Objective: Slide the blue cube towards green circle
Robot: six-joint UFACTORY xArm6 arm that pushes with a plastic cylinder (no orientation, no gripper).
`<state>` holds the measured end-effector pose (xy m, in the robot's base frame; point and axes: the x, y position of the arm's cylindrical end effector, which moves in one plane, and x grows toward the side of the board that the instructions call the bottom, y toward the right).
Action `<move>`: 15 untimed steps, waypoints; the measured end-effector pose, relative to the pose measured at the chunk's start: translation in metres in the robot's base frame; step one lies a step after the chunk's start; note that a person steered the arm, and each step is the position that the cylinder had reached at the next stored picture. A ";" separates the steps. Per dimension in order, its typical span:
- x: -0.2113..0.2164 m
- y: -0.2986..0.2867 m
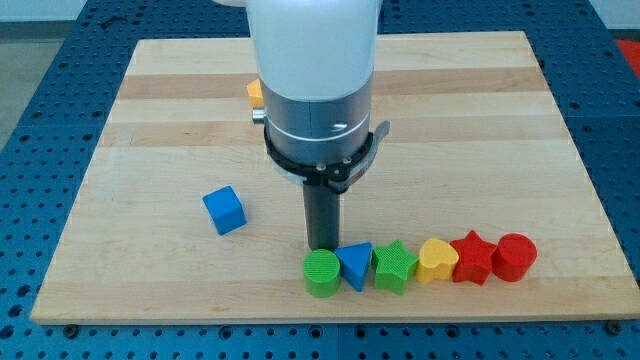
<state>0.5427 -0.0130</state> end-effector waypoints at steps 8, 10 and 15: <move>-0.030 -0.143; -0.017 -0.170; 0.015 -0.169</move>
<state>0.5573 -0.1818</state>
